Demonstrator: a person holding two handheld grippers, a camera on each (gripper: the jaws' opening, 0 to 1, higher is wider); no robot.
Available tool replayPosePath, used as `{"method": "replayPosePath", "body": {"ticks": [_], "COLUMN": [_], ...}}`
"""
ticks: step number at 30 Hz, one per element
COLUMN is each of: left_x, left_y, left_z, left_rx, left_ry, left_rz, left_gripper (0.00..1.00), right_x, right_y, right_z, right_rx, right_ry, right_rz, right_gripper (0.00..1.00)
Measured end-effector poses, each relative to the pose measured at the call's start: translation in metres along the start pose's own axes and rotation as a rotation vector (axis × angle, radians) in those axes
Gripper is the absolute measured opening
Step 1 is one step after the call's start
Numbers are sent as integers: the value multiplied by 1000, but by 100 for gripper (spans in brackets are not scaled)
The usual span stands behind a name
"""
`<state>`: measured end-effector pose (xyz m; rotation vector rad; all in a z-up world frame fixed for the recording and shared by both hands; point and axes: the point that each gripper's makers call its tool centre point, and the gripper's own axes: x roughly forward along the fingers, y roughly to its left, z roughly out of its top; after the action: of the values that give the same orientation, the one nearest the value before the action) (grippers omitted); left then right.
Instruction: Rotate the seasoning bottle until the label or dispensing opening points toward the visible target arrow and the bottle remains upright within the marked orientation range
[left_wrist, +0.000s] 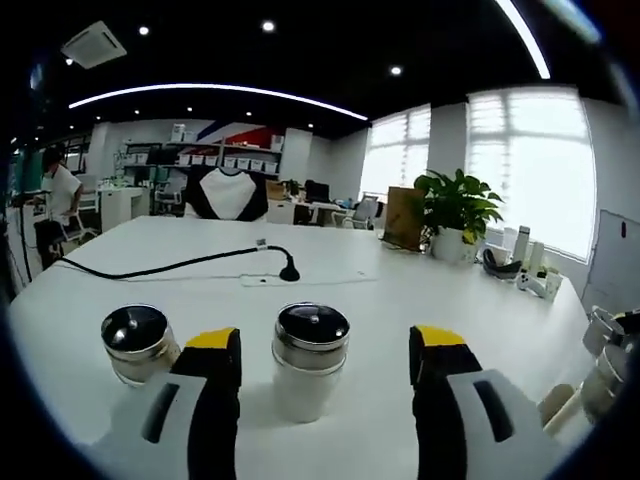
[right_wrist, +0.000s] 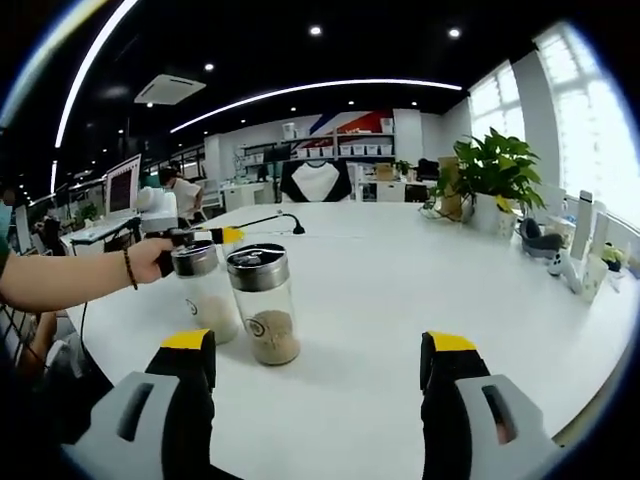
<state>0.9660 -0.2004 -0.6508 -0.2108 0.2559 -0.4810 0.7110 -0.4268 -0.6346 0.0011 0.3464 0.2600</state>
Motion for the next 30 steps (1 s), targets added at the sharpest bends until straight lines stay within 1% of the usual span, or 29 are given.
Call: {"method": "replayPosePath", "body": {"ticks": [1,2,3,4,5,6,7,9,10,11,12,13,14,15,16,17,18,21,24,27,30], "left_x": [1,3,5,5,8,10,10,13,14,15,16,17,17,17,19,19,17,19,16,13,13], "left_y": [2,2,4,5,4,3,3,7,9,7,7,7,10,9,5,3,9,6,3,0,0], "left_z": [0,1,-1,-3,-6,-6,-6,-5,-6,-6,-1,2,0,-2,-4,-6,-3,-2,-2,-2,-1], "left_rx": [-22,13,60,90,82,78,78,83,70,12,26,64,127,129,112,114,142,154,166,176,180], "left_ry": [-3,-5,6,20,31,30,28,24,36,47,30,13,31,44,44,47,29,9,-5,-16,-27], "left_rz": [4,2,11,23,23,15,10,28,34,20,10,11,34,30,15,7,40,31,36,30,22], "left_gripper": [61,61,63,63,62,61,60,56,55,54,53,52,50,47,44,40,37,37,37,36,36], "right_x": [-1,-1,-1,-1,-1,-1,-2,-2,-2,-2,-3,-4,-5,-6,-6,-7,-7,-8,-7,-5,-5], "right_y": [-2,-3,-4,-5,-5,-6,-9,-6,-6,-5,-5,-8,-7,-8,-9,-11,-10,-11,-11,-10,-11], "right_z": [-1,-2,-4,-4,-4,-4,-4,-2,-2,-1,0,4,4,4,4,4,5,7,5,1,-3], "right_rx": [2,3,7,11,13,-5,-52,-58,-56,-64,-96,-145,-150,-148,-159,-194,-187,-143,-130,-85,-61], "right_ry": [-1,1,6,7,7,13,16,14,15,23,26,15,13,18,24,30,25,15,17,21,29], "right_rz": [-3,-6,-9,-11,-14,-21,-38,-36,-33,-32,-38,-52,-56,-59,-64,-75,-75,-66,-65,-47,-43], "right_gripper": [86,86,86,86,86,86,86,86,87,87,88,88,88,88,88,88,88,88,88,88,88]}}
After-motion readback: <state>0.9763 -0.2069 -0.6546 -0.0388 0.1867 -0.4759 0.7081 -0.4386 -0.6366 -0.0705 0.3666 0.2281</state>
